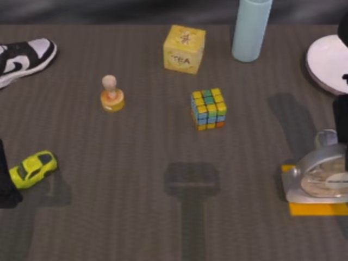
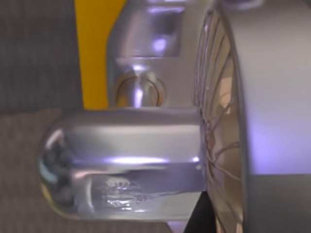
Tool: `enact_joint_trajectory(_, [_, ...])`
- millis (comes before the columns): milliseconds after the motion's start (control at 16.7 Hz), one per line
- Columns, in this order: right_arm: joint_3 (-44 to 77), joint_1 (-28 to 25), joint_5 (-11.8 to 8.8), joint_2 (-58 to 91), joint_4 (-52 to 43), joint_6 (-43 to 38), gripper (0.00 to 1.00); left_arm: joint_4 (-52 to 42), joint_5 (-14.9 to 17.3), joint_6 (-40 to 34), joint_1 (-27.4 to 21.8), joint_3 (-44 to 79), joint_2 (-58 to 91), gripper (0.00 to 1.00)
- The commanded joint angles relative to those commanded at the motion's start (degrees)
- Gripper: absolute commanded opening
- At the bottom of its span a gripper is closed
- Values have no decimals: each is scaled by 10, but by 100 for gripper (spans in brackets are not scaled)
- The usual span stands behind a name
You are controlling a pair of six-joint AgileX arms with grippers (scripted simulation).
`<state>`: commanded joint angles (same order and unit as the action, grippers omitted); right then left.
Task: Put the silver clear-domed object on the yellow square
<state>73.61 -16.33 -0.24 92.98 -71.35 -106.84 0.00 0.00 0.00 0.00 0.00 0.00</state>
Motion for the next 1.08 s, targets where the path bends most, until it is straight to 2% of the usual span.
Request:
enact_joint_trajectory(720, [0,0,0,0,0,0,98,0,0,0,0,0,0,100])
enact_joint_trajectory(1080, [0,0,0,0,0,0,100,0,0,0,0,0,0,100])
